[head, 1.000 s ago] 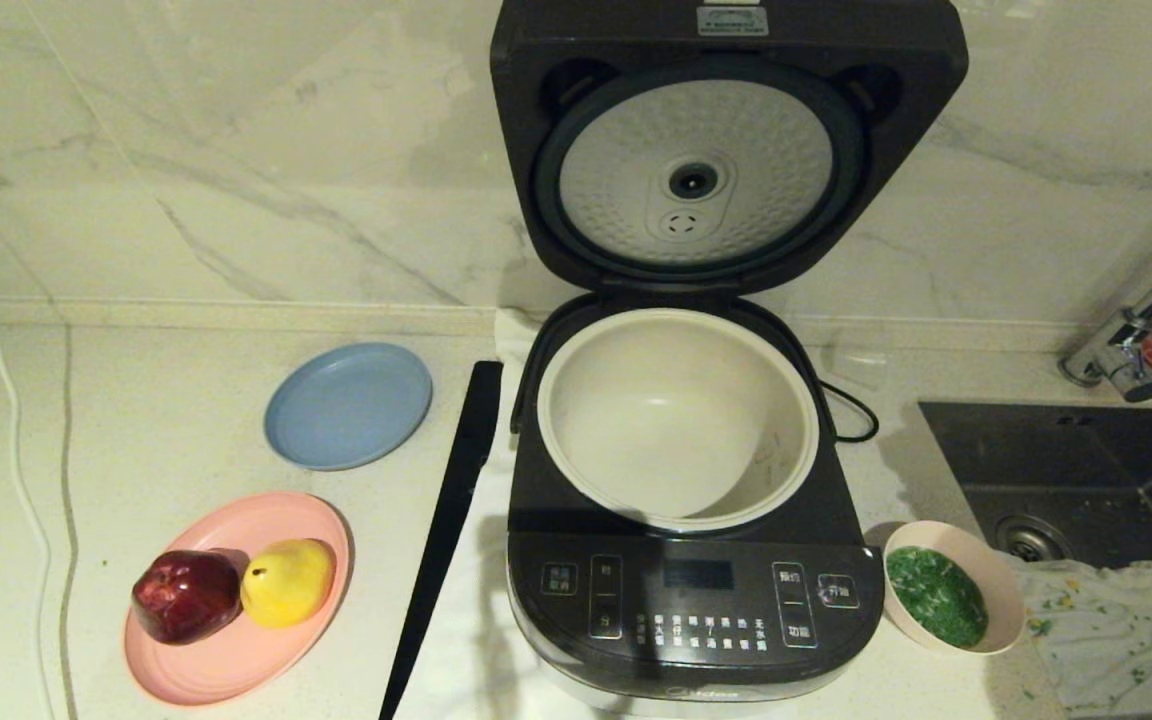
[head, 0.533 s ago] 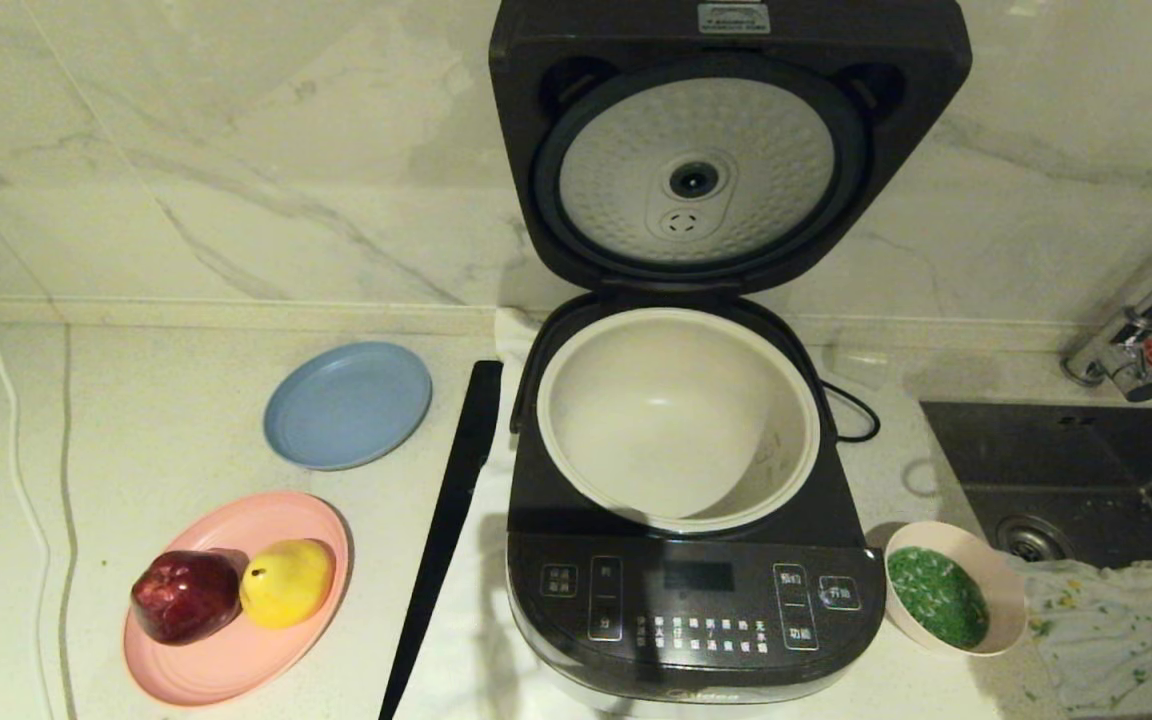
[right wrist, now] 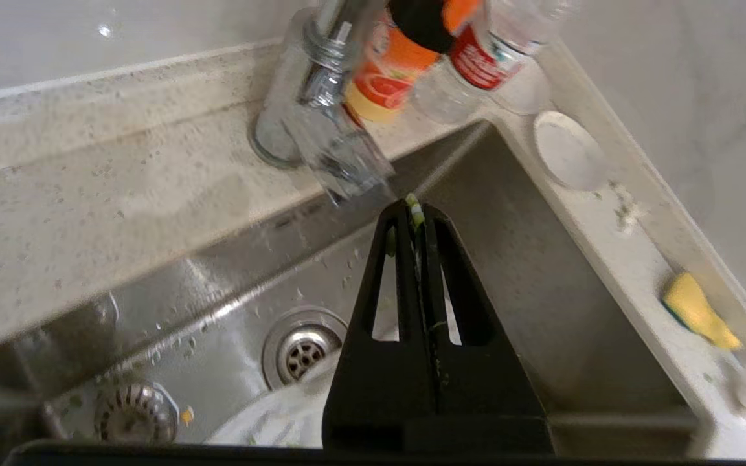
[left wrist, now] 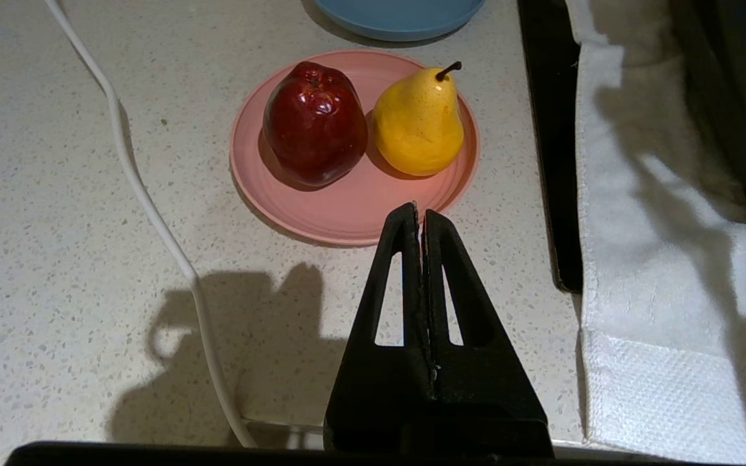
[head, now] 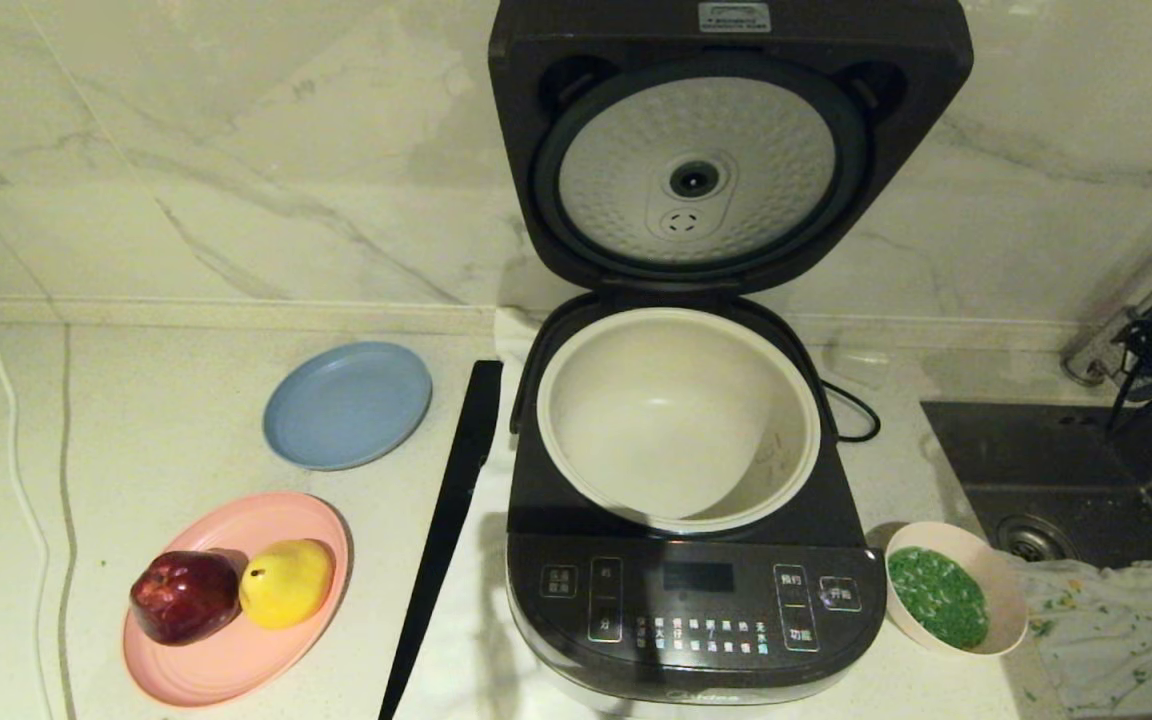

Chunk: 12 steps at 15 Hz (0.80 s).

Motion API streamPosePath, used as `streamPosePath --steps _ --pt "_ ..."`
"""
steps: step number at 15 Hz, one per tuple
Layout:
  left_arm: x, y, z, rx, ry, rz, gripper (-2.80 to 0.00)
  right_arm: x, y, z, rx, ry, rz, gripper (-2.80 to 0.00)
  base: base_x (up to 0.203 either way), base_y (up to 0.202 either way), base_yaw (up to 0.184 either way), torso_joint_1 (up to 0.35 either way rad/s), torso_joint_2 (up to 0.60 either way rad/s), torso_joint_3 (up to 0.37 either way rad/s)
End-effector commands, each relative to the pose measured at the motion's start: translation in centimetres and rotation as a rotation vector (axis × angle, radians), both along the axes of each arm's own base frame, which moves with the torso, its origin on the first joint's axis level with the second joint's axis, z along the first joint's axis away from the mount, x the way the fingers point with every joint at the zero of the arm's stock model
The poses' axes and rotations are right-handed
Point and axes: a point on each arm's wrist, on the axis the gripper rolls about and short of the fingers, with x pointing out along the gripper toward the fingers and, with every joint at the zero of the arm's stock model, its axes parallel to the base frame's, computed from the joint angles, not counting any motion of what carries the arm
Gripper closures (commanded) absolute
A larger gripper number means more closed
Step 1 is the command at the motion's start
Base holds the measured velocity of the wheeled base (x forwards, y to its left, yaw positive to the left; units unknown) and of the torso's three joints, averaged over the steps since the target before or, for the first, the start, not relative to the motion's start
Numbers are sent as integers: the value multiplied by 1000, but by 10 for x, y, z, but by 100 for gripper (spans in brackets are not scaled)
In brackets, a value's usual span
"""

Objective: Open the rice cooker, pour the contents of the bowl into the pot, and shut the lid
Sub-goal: Turn on the tap

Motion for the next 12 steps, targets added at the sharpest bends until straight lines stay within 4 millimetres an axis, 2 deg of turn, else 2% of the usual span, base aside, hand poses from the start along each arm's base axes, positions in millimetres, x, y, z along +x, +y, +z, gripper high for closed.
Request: streamPosePath --steps 1,8,12 --pt "0 0 0 0 -1 1 0 20 -6 -16 2 25 -1 0 0 0 0 0 0 0" --pt "0 0 0 0 -1 1 0 52 -16 -31 -6 24 -5 0 0 0 0 0 0 0" --pt "0 0 0 0 -1 1 0 60 -21 -33 -9 16 -11 0 0 0 0 0 0 0"
